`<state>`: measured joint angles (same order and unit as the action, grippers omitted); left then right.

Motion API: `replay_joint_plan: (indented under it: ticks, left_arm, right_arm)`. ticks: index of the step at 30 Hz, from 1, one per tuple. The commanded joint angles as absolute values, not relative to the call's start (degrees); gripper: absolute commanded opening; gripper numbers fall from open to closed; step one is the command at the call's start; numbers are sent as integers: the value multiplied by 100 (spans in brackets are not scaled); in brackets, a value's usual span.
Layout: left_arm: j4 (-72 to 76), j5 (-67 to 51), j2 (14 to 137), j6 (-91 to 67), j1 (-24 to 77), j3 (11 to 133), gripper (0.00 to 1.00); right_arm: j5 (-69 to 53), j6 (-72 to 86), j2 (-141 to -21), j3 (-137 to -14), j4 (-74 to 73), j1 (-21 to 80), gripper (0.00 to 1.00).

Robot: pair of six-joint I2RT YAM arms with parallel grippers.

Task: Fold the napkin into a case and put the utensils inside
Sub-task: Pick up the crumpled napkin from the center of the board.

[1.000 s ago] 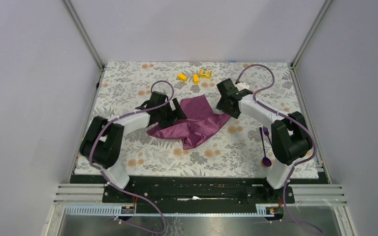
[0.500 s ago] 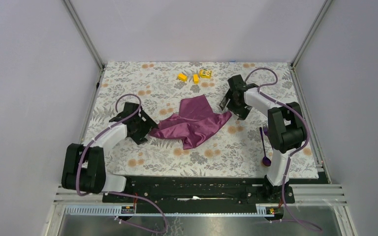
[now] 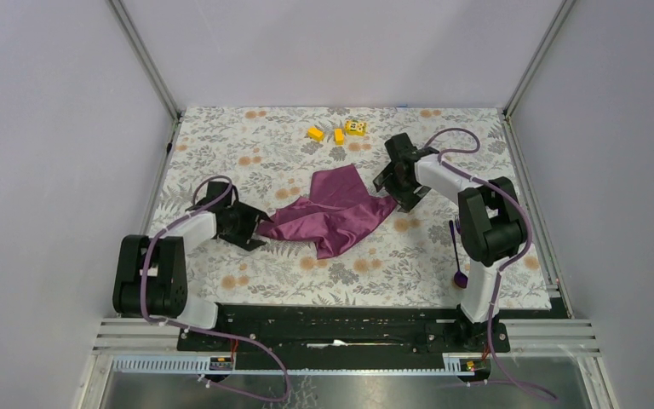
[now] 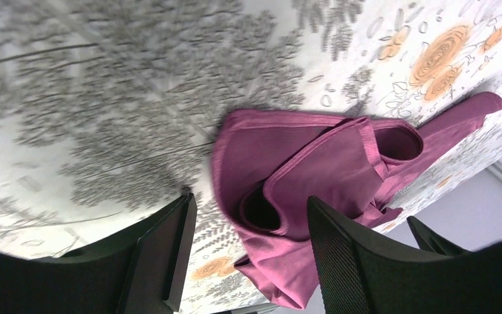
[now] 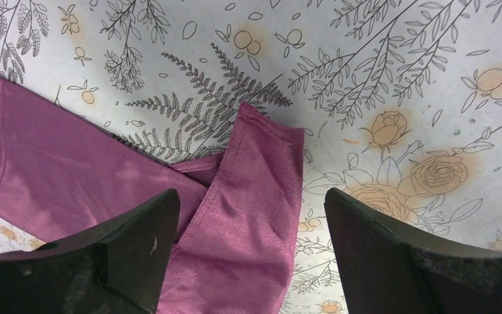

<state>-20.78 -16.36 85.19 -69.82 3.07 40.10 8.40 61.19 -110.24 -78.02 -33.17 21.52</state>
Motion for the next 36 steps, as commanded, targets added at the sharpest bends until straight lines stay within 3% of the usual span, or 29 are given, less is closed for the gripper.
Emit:
replay_joint_plan:
  ticks: [1,4,9,20,25,29,36]
  left_arm:
    - [-2180,-1281,7951,-7365,14,3448,68]
    - [-2059,-1281,7761,-7299,-344,3164,68]
    - [-1544,-2053,8372,-7233,-497,3126,54]
    - [-1325,-2308,8530,-7439,-497,2813,41]
    - [-1301,-2121,8548,-7501,-500,2766,30]
    - [-1257,-2195,8795,-7400,-498,2845,18]
    - [-1208,-2111,8688,-7285,-503,2779,16]
  right_arm:
    - [1217,6504,-11098,-7866,-3527,2285,88]
    - [1437,6586,-11122,-7927,-3637,2357,87]
    - [1696,6651,-11239,-8050,-3730,2473,86]
    - [2172,6873,-11340,-8239,-4113,2664,87]
    - [2546,6959,-11466,-8466,-4293,2766,98]
    - [2734,6938,-11777,-8880,-4496,2763,100]
    - [2822,7149,-12284,-9344,-4917,2773,97]
